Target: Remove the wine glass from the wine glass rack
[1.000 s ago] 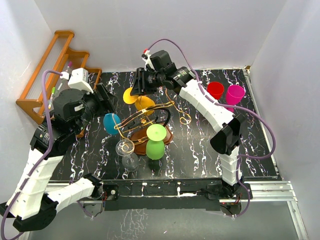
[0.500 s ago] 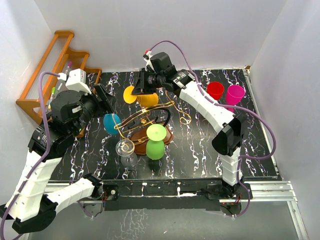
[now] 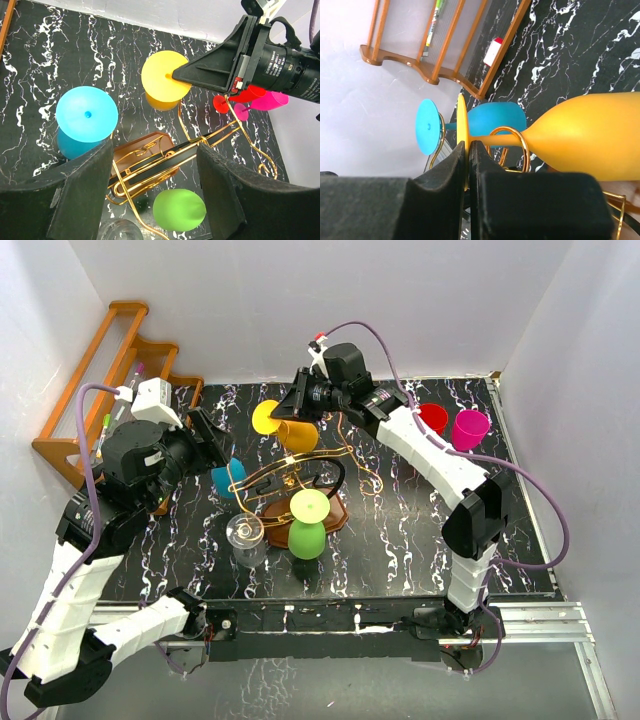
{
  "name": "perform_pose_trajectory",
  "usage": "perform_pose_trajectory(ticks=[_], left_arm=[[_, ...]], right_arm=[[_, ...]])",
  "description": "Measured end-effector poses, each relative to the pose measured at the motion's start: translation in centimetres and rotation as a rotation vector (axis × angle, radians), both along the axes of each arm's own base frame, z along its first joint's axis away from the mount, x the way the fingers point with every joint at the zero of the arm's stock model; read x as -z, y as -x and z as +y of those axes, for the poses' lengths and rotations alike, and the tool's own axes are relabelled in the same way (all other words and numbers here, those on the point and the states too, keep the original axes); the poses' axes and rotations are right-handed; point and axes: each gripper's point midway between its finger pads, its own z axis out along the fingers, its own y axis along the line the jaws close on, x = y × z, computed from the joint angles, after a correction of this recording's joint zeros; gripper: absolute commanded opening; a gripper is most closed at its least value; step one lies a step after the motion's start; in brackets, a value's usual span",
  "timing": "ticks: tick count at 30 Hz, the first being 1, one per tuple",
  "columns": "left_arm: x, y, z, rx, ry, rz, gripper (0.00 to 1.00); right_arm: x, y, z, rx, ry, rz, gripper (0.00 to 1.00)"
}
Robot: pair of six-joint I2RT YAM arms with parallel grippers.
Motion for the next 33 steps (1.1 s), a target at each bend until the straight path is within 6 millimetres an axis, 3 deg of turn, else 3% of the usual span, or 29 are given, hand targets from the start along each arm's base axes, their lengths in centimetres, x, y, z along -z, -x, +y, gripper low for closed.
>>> perform_pose_trajectory(ticks=[14, 26, 33], left_arm=[[0.1, -0.1, -0.1, -0.001, 0.003, 0.004, 0.65], [0.1, -0.1, -0.3, 0.008, 0.008, 0.009, 0.65], [0.2, -0.1, -0.5, 0.015, 0.01, 0.012, 0.65]], right_arm=[[-0.3, 0.0, 0.1, -0.003, -0.046, 0.013, 0.08], [0.3, -0.1, -1.2, 0.022, -0.039, 0.018, 0.08], [-0.7, 1.9, -2.0, -0.029, -0.065, 0.02, 0.07]])
